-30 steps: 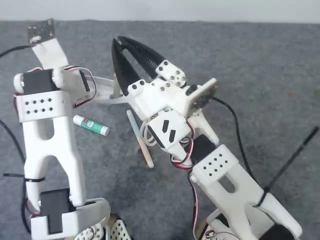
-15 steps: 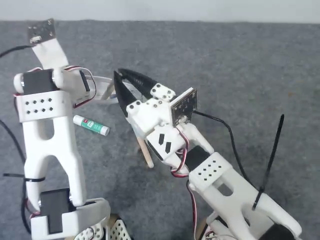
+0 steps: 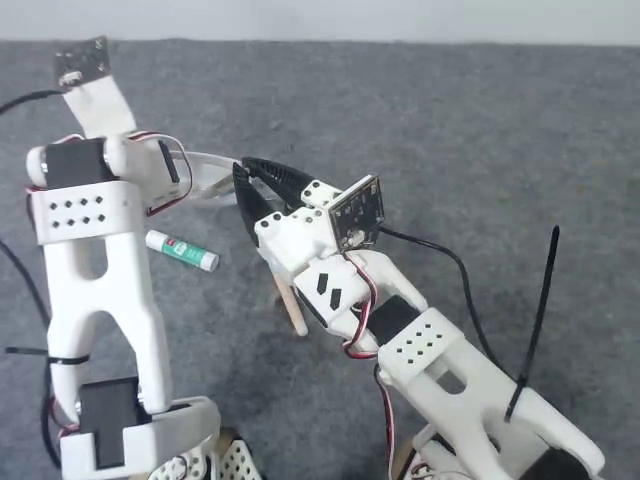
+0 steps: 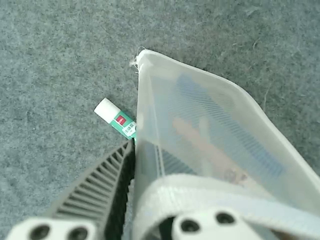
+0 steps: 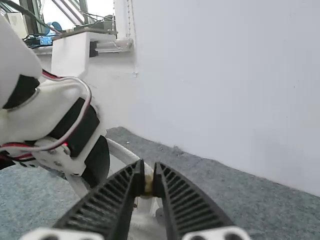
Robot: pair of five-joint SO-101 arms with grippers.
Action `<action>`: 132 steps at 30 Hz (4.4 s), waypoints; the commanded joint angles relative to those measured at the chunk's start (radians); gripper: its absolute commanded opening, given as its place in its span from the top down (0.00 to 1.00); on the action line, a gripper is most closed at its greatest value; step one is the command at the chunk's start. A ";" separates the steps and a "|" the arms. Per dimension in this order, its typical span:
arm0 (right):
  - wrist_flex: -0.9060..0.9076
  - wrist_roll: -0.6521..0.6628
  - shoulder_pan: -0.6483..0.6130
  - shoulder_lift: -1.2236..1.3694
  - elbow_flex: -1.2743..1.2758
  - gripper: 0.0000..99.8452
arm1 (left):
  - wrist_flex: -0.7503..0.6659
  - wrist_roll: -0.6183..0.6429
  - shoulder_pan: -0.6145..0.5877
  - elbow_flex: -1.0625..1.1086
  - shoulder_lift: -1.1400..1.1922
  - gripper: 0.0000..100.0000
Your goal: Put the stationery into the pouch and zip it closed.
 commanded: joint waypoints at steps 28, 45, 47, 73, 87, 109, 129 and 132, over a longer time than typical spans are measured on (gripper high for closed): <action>0.088 0.011 -0.036 -0.007 -0.005 0.90 | -0.026 0.009 0.011 0.010 0.012 0.99; 0.619 0.014 -0.024 -0.317 -0.144 0.90 | -0.040 0.012 0.005 0.005 0.012 0.99; 0.670 0.014 -0.022 -0.318 -0.146 0.90 | -0.040 0.012 0.003 0.005 0.012 0.99; 0.934 -0.009 0.145 -0.151 -0.175 0.89 | -0.034 0.021 -0.244 -0.081 0.012 0.99; 1.043 -0.006 0.147 0.369 -0.476 0.89 | -0.034 0.021 -0.247 -0.076 0.012 0.99; 1.179 0.057 0.156 0.840 -0.848 0.89 | -0.032 0.021 -0.247 -0.074 0.018 0.99; 1.348 0.057 0.200 1.104 -1.105 0.90 | -0.038 0.020 -0.244 -0.058 0.015 0.99; 1.349 0.057 0.206 1.106 -1.105 0.90 | -0.038 0.020 -0.244 -0.056 0.015 0.99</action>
